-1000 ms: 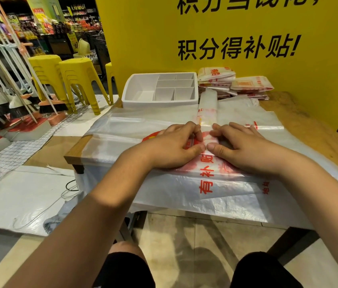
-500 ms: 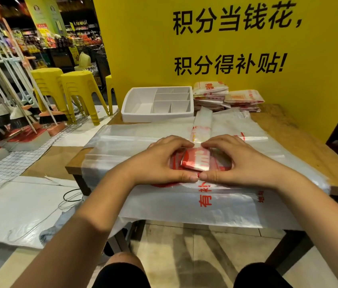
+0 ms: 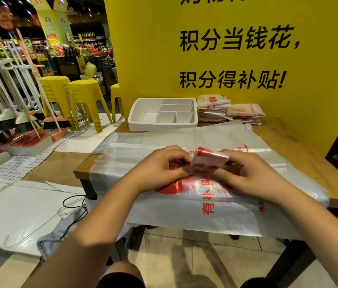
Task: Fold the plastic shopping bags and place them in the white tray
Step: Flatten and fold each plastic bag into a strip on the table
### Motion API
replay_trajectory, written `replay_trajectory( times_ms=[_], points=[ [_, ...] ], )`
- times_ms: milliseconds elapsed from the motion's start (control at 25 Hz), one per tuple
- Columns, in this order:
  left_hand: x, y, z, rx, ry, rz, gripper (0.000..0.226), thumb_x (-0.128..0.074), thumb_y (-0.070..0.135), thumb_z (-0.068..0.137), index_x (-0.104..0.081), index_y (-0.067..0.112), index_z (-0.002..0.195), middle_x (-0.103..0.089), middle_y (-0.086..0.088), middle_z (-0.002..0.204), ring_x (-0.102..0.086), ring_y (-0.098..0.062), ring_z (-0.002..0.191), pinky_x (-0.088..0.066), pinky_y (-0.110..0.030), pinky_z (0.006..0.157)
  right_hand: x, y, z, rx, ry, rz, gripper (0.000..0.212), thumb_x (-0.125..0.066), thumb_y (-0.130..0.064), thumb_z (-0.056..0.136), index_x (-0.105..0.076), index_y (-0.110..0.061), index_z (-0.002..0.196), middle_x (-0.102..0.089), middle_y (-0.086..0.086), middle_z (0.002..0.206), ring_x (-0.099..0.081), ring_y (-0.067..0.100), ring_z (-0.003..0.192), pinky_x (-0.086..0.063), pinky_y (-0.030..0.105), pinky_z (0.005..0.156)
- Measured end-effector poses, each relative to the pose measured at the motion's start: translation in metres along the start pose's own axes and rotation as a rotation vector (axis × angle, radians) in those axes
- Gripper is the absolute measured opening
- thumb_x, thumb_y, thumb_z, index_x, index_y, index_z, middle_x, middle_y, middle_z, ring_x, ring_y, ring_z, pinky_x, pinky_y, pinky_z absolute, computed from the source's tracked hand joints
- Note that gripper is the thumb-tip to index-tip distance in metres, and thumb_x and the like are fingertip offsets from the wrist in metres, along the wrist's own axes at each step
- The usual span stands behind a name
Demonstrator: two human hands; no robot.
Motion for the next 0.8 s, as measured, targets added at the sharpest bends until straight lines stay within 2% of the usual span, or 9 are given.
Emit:
replay_trajectory(
  times_ms=[120, 200, 280, 360, 440, 480, 560, 680, 800],
  points=[
    [-0.002, 0.005, -0.001, -0.057, -0.006, 0.068, 0.018, -0.069, 0.033, 0.092, -0.066, 0.039, 0.109, -0.041, 0.022, 0.149, -0.036, -0.004, 0.138, -0.035, -0.039, 0.116, 0.0, -0.002, 0.002, 0.055, -0.009, -0.043, 0.028, -0.064, -0.04, 0.092, -0.066, -0.034, 0.119, -0.067, -0.021, 0.11, -0.061, 0.0, 0.105, -0.046, 0.017, 0.086],
    [-0.003, 0.008, -0.001, -0.086, -0.003, 0.12, 0.019, -0.065, 0.037, 0.095, -0.061, 0.044, 0.112, -0.026, 0.027, 0.158, -0.023, -0.004, 0.145, -0.029, -0.038, 0.118, -0.003, 0.0, 0.003, 0.055, -0.047, -0.088, 0.031, -0.059, -0.04, 0.093, -0.063, -0.032, 0.123, -0.065, -0.019, 0.112, -0.06, 0.005, 0.106, -0.049, 0.026, 0.089],
    [-0.006, 0.006, -0.001, -0.082, -0.02, 0.164, 0.031, -0.059, 0.039, 0.098, -0.056, 0.043, 0.128, -0.035, 0.023, 0.155, -0.028, -0.005, 0.142, -0.032, -0.04, 0.118, -0.007, 0.003, 0.004, 0.034, -0.084, -0.095, 0.03, -0.053, -0.045, 0.095, -0.059, -0.036, 0.123, -0.065, -0.019, 0.108, -0.061, 0.006, 0.101, -0.05, 0.035, 0.086],
    [-0.011, 0.004, 0.001, -0.074, -0.059, 0.247, 0.039, -0.051, 0.042, 0.1, -0.052, 0.039, 0.138, -0.049, 0.017, 0.145, -0.038, -0.006, 0.135, -0.038, -0.042, 0.113, -0.008, 0.002, 0.004, 0.032, -0.101, -0.085, 0.029, -0.051, -0.047, 0.098, -0.057, -0.037, 0.124, -0.066, -0.02, 0.109, -0.061, 0.003, 0.101, -0.05, 0.033, 0.086],
    [-0.012, 0.003, 0.003, -0.063, -0.083, 0.275, 0.039, -0.05, 0.041, 0.1, -0.057, 0.034, 0.137, -0.053, 0.014, 0.139, -0.044, -0.007, 0.129, -0.041, -0.039, 0.11, -0.007, -0.002, 0.004, 0.032, -0.108, -0.055, 0.031, -0.05, -0.048, 0.098, -0.056, -0.039, 0.127, -0.065, -0.028, 0.111, -0.059, -0.006, 0.103, -0.048, 0.021, 0.086],
    [-0.012, 0.003, 0.003, -0.051, -0.088, 0.27, 0.037, -0.052, 0.039, 0.1, -0.06, 0.032, 0.136, -0.053, 0.013, 0.137, -0.046, -0.006, 0.127, -0.042, -0.037, 0.109, -0.007, -0.004, 0.003, 0.025, -0.11, -0.032, 0.032, -0.05, -0.048, 0.095, -0.056, -0.042, 0.126, -0.063, -0.035, 0.108, -0.058, -0.012, 0.102, -0.044, 0.012, 0.083],
    [-0.01, 0.004, 0.002, -0.027, -0.088, 0.265, 0.035, -0.055, 0.036, 0.099, -0.062, 0.03, 0.133, -0.052, 0.012, 0.134, -0.048, -0.005, 0.123, -0.044, -0.031, 0.106, -0.008, -0.006, 0.003, 0.013, -0.102, -0.01, 0.03, -0.049, -0.048, 0.092, -0.051, -0.05, 0.121, -0.057, -0.047, 0.105, -0.053, -0.02, 0.101, -0.038, 0.003, 0.081],
    [-0.009, 0.004, 0.002, -0.001, -0.079, 0.26, 0.035, -0.055, 0.042, 0.099, -0.066, 0.026, 0.128, -0.052, 0.013, 0.129, -0.051, -0.002, 0.116, -0.046, -0.025, 0.102, -0.004, -0.005, 0.007, 0.008, -0.052, -0.023, 0.025, -0.051, -0.044, 0.095, -0.052, -0.053, 0.119, -0.059, -0.035, 0.117, -0.052, -0.015, 0.109, -0.036, 0.002, 0.085],
    [-0.009, 0.005, 0.001, 0.024, -0.072, 0.261, 0.04, -0.051, 0.049, 0.099, -0.066, 0.024, 0.128, -0.055, 0.011, 0.125, -0.054, -0.004, 0.112, -0.049, -0.027, 0.098, -0.002, 0.002, 0.016, -0.076, -0.069, -0.04, 0.025, -0.054, -0.039, 0.098, -0.057, -0.046, 0.122, -0.063, -0.024, 0.121, -0.056, -0.011, 0.107, -0.04, 0.004, 0.084]
  ],
)
Point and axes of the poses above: each hand's wrist, its own z-axis towards the middle knuckle, its own x-axis out of the back of the hand, y = z × x, the point moved 8 cm from there along z, towards the middle knuckle
